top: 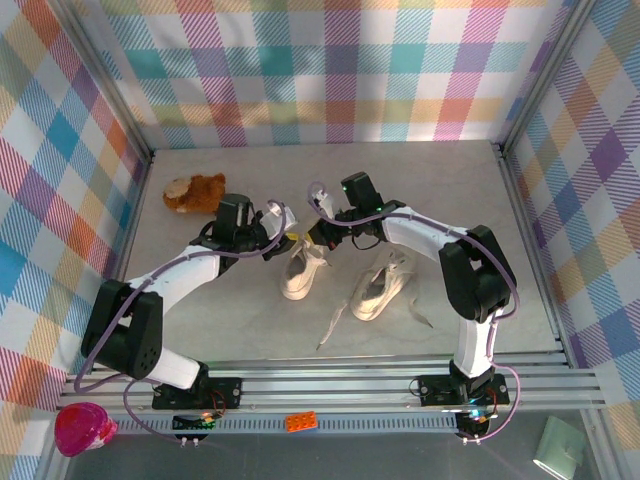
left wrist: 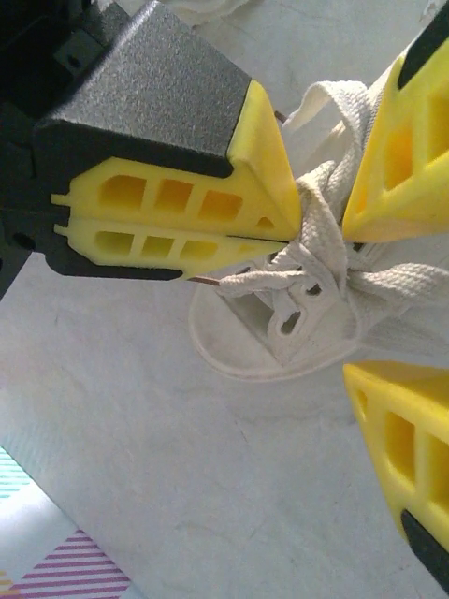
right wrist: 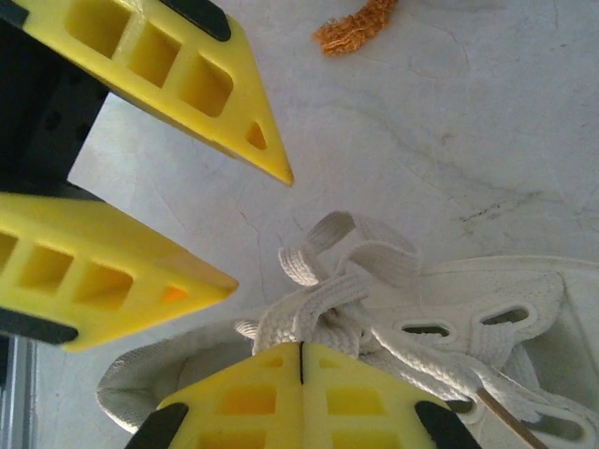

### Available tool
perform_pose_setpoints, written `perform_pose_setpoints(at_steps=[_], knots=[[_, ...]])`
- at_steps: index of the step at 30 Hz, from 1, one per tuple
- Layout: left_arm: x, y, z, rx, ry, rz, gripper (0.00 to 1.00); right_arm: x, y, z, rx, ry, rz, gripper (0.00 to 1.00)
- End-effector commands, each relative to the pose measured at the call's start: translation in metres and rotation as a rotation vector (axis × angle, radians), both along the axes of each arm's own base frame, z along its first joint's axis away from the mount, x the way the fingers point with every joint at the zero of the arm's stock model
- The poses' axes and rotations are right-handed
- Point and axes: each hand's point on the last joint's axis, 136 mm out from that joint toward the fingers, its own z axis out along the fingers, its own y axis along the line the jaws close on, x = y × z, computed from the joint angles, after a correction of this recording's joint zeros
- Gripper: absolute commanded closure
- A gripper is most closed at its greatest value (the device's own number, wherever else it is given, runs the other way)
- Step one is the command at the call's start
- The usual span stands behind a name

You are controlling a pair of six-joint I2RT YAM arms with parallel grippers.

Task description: Tie the shoes

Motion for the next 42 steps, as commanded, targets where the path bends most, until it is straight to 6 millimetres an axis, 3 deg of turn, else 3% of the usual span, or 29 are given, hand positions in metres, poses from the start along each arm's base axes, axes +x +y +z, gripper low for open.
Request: perform_pose_setpoints(at_steps=[1, 18, 23, 33, 35, 39, 42], knots=[[0.004, -0.006, 0.000, 0.066, -0.112, -0.067, 0.59, 0.005, 0.003, 0.009, 0.048, 0.028, 0.018, 1.00], [0.013, -0.017, -0.002, 0.153, -0.218, -0.077, 0.63, 0.003, 0.003, 0.004, 0.045, 0.090, 0.038, 1.00], [0.008, -0.023, -0.003, 0.158, -0.207, -0.111, 0.68, 0.002, 0.003, 0.003, 0.040, 0.101, 0.044, 1.00], [-0.002, -0.025, -0.011, 0.189, -0.199, -0.140, 0.69, 0.002, 0.004, 0.002, 0.037, 0.117, 0.046, 1.00], [-0.002, -0.026, -0.011, 0.198, -0.203, -0.143, 0.73, 0.002, 0.005, 0.002, 0.041, 0.123, 0.050, 1.00], [-0.003, -0.024, -0.010, 0.214, -0.213, -0.136, 1.00, 0.002, 0.005, 0.002, 0.040, 0.128, 0.050, 1.00], [-0.008, -0.019, -0.011, 0.234, -0.221, -0.127, 1.00, 0.005, 0.003, 0.001, 0.030, 0.123, 0.034, 1.00]])
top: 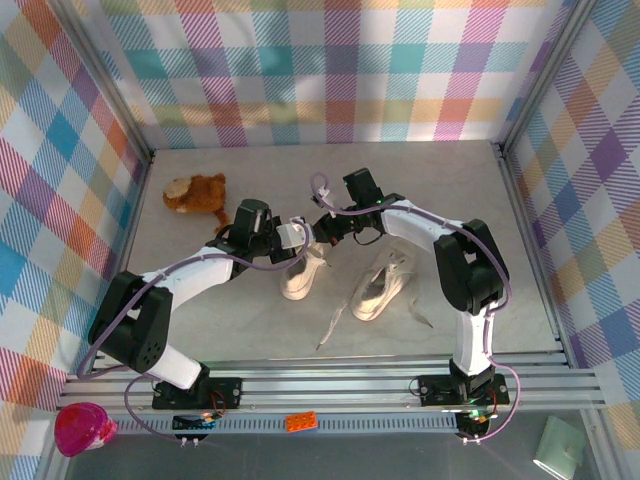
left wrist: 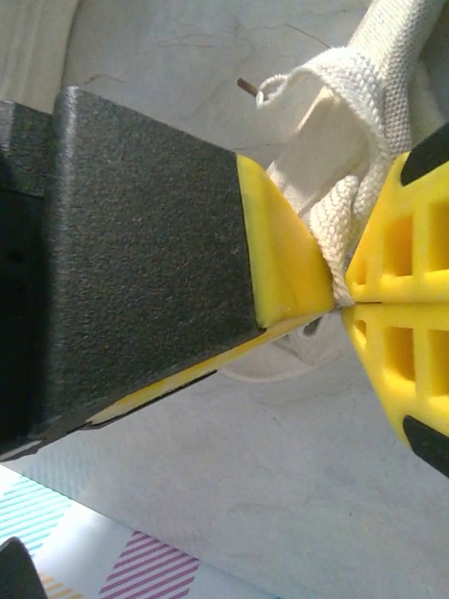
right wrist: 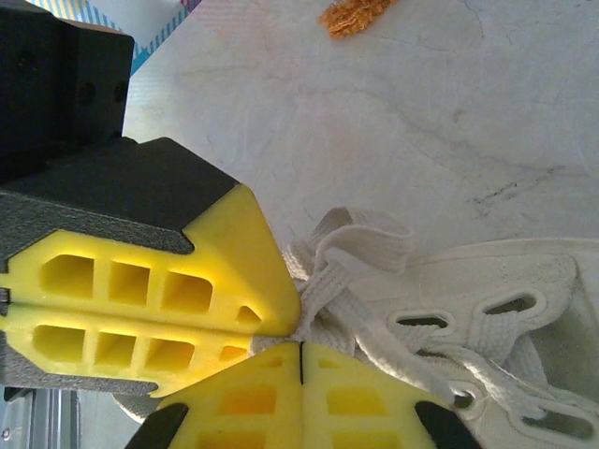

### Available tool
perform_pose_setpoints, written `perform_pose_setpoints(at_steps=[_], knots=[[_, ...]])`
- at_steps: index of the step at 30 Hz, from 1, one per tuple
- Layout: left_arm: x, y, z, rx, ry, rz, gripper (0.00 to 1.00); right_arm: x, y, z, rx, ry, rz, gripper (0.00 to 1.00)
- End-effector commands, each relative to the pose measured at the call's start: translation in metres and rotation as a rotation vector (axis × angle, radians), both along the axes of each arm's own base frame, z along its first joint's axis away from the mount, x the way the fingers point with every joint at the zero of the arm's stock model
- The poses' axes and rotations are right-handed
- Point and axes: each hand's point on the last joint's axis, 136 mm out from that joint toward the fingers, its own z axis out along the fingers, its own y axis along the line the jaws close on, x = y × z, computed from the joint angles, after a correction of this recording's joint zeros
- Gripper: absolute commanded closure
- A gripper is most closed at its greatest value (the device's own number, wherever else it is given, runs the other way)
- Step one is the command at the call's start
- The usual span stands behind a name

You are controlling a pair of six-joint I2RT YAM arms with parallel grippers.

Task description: Tie the shoes

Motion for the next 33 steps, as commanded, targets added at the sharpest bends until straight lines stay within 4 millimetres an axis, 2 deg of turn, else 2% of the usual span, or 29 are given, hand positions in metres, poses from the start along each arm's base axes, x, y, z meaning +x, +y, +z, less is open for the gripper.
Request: perform_pose_setpoints(at_steps=[1, 12, 20, 21, 22, 23, 24, 27, 29, 31, 33], knots=[[-0.009, 0.005, 0.006, 0.025, -0.034, -0.010, 1.00, 0.005, 0.000, 0.006, 0.016, 0.040, -0.018, 1.00], [-0.030, 0.018, -0.006, 0.085, 0.005, -0.015, 1.00, 0.010, -0.007, 0.006, 0.035, 0.061, -0.035, 1.00], [-0.035, 0.010, -0.010, 0.096, 0.036, -0.035, 1.00, 0.010, -0.007, 0.005, 0.038, 0.064, -0.031, 1.00], [-0.034, 0.008, -0.008, 0.086, 0.040, -0.028, 0.98, 0.010, -0.007, 0.004, 0.036, 0.062, -0.029, 1.00], [-0.031, 0.008, -0.004, 0.069, 0.040, -0.008, 0.78, 0.010, -0.007, 0.004, 0.033, 0.060, -0.025, 1.00], [-0.028, 0.008, 0.000, 0.050, 0.032, 0.015, 0.66, 0.010, -0.007, 0.004, 0.030, 0.057, -0.023, 1.00], [-0.024, 0.009, 0.008, 0.022, 0.018, 0.049, 0.60, 0.010, -0.008, 0.004, 0.025, 0.055, -0.021, 1.00], [-0.015, 0.019, 0.031, -0.077, -0.012, 0.174, 0.52, 0.009, -0.009, 0.002, 0.014, 0.057, -0.021, 1.00], [-0.011, 0.031, 0.046, -0.171, 0.021, 0.271, 0.50, 0.008, -0.010, 0.000, 0.005, 0.034, -0.004, 1.00], [-0.005, 0.048, 0.058, -0.291, 0.119, 0.413, 0.49, 0.009, -0.010, -0.001, -0.001, 0.030, -0.002, 1.00], [-0.003, 0.065, 0.060, -0.366, 0.213, 0.528, 0.48, 0.008, -0.010, -0.002, -0.004, 0.029, -0.001, 1.00]])
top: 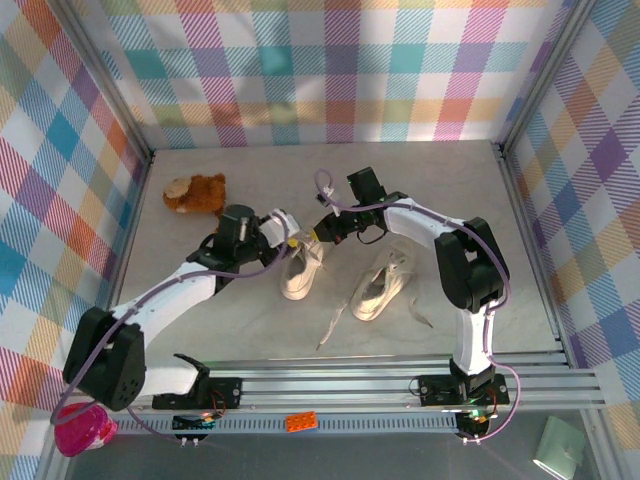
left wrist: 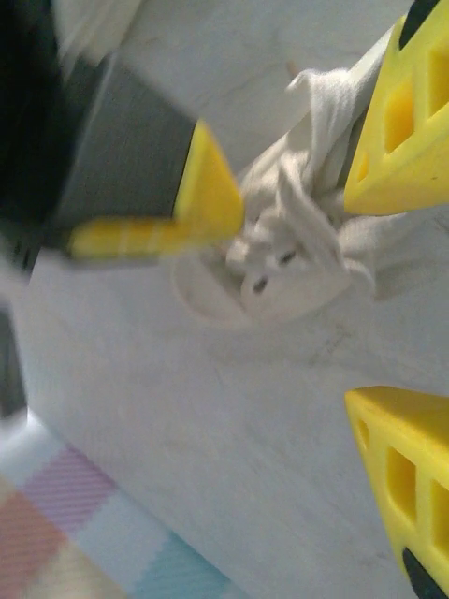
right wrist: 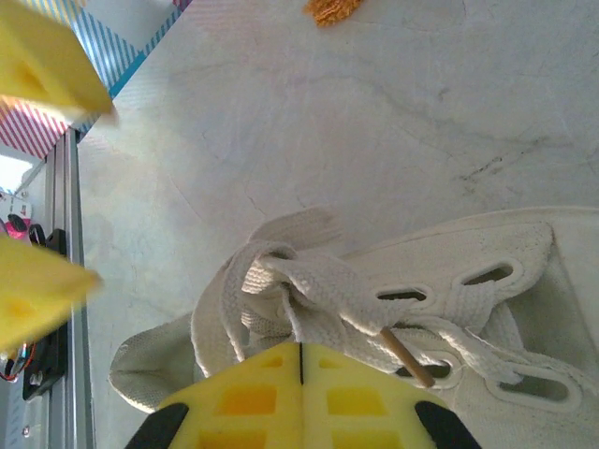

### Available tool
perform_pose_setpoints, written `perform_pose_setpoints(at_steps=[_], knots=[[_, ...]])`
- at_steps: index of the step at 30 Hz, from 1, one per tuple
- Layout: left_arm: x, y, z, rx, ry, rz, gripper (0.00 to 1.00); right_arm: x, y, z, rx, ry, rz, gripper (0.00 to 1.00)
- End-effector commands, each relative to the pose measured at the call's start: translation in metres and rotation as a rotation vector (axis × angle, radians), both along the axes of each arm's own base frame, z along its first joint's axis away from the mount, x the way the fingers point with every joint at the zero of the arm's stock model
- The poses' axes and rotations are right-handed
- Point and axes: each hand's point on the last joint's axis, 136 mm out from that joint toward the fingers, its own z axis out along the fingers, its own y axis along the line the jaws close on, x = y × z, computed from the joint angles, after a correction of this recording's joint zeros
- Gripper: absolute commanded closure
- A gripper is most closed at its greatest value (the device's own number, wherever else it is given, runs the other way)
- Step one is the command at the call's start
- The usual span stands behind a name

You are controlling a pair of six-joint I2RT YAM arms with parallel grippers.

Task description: Tie the shoes

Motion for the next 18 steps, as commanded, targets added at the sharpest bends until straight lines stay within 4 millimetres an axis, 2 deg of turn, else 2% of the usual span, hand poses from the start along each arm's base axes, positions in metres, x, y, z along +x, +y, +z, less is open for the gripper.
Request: perform_pose_setpoints(at_steps=[1, 6, 8, 13, 18], knots=[[0.009, 0.029, 0.016, -0.231, 0.161, 0.249, 0.48, 0.003, 0.002, 0.003, -0.001, -0.028, 0.026, 1.00], [0.012, 0.053, -0.012, -0.416, 0.408, 0.431, 0.48, 0.006, 0.004, 0.001, -0.014, -0.035, 0.027, 1.00], [0.013, 0.050, -0.027, -0.478, 0.508, 0.469, 0.48, 0.007, 0.005, 0.000, -0.021, -0.036, 0.025, 1.00], [0.012, 0.039, -0.060, -0.567, 0.622, 0.484, 0.45, 0.010, 0.007, 0.001, -0.028, -0.046, 0.023, 1.00], [0.011, 0.026, -0.083, -0.628, 0.731, 0.468, 0.44, 0.011, 0.007, 0.000, -0.042, -0.052, 0.029, 1.00]])
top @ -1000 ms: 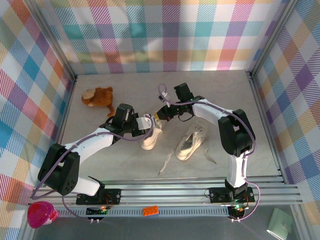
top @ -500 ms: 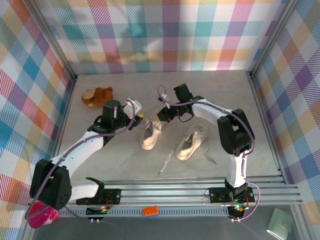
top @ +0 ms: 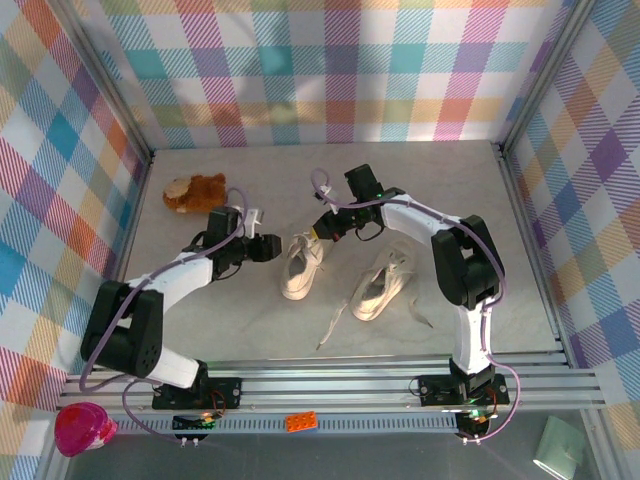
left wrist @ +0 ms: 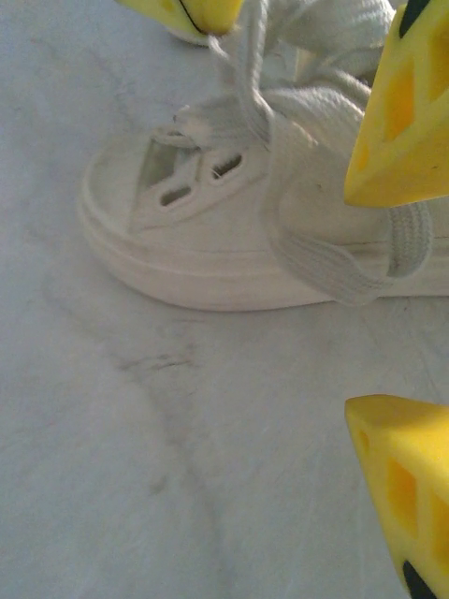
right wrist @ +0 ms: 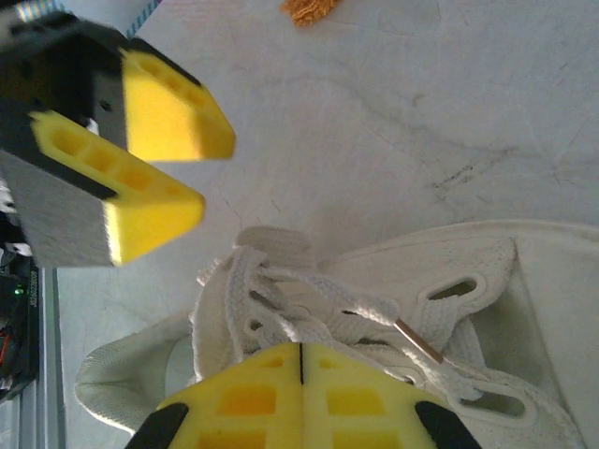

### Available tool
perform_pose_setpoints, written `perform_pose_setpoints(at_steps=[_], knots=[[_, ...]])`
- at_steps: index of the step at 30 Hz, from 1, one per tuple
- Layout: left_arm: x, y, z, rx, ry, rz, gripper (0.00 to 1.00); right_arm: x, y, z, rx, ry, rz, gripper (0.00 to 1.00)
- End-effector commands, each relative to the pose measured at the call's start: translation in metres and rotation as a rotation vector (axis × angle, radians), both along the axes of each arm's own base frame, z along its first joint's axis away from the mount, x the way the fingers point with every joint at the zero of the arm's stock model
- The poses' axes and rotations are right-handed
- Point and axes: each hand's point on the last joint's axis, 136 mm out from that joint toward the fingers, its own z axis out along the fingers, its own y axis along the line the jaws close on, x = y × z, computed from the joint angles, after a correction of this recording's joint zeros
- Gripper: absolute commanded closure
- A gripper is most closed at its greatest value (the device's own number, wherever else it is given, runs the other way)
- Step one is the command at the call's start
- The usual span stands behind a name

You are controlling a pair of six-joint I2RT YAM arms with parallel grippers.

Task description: Tie the shoes

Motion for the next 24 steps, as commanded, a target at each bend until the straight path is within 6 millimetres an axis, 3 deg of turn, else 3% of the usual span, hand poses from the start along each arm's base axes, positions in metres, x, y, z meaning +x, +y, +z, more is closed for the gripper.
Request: perform_pose_setpoints(at_steps=[1, 11, 17, 19, 24], knots=[[-0.001, -0.012, -0.003, -0.125, 0.049, 0.009, 0.44, 0.000, 0.005, 0.004, -0.002, -0.019, 0.029, 1.00], [-0.010, -0.022, -0.028, -0.241, 0.134, 0.030, 0.44, 0.002, 0.009, 0.003, -0.004, -0.016, 0.033, 1.00], [-0.010, -0.033, -0.027, -0.341, 0.162, 0.030, 0.47, 0.003, 0.009, 0.001, -0.012, -0.016, 0.032, 1.00], [-0.011, -0.037, -0.023, -0.374, 0.161, 0.019, 0.57, 0.003, 0.010, 0.000, -0.015, -0.014, 0.032, 1.00], [-0.014, -0.033, -0.001, -0.352, 0.115, 0.010, 0.94, 0.004, 0.009, 0.002, -0.030, -0.022, 0.031, 1.00]])
